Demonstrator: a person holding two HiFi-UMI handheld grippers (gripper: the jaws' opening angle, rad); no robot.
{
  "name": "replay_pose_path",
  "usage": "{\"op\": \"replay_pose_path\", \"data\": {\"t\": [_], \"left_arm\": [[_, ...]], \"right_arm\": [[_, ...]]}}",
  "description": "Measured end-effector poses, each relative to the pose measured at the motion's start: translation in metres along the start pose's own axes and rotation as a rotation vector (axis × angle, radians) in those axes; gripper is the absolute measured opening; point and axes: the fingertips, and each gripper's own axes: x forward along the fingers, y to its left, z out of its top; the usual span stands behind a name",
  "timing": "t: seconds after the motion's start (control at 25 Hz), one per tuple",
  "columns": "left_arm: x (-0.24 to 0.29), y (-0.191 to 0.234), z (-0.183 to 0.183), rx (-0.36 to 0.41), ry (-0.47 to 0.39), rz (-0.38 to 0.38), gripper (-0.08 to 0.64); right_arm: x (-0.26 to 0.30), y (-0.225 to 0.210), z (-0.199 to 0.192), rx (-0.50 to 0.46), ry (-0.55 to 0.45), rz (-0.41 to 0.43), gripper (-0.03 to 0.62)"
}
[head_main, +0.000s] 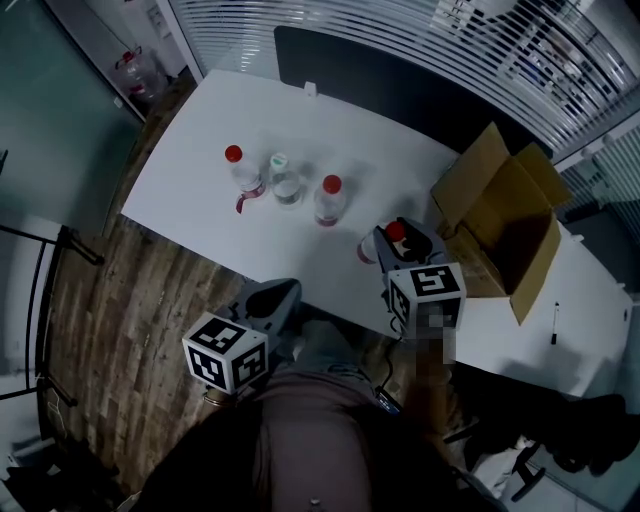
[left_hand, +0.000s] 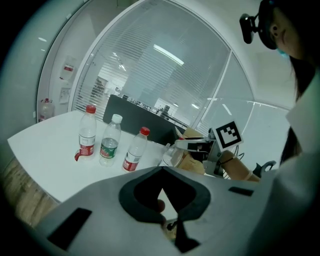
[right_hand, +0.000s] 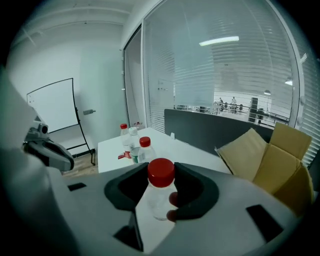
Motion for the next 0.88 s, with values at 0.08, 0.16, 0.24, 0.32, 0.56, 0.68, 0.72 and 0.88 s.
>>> {"op": "replay_pose_path", "data": {"t": [0.08,0.16,0.24,0.32,0.56,0.68,0.72,0.88], "left_arm": [[0.0,0.002,-0.001,0.0,0.007,0.001,0.006],[0.0,0.004,-0.002,0.0,0.015,0.001,0.006],[0.001,0.005,-0.002,0.0,0.02,0.001,0.006],[0.001,0.006,-0.001,0.003,0.022,-0.002,0.006],[0.001,0.008,0.001,0.013,0.027,-0.018,0.006],[0.002,0.008,0.003,0.021,0.03,-0.029,0.006],[0.002,0.007,0.003,0.024,0.03,-0.033,0.006],[0.004,0.005,0.006,0.039,0.033,-0.046,0.006]], "right_arm": [[0.004,-0.001,-0.004,0.0,0.013,-0.006,0.173],[0.006,-0.002,-0.007,0.003,0.021,-0.009,0.173],[0.008,-0.003,-0.01,0.008,0.028,-0.012,0.173],[0.01,-0.003,-0.013,0.011,0.035,-0.017,0.173],[0.013,-0.001,-0.021,0.016,0.053,-0.031,0.173],[0.015,0.001,-0.023,0.012,0.059,-0.033,0.173],[0.015,0.002,-0.025,0.01,0.063,-0.033,0.173],[0.017,0.004,-0.03,0.0,0.078,-0.038,0.173]]}}
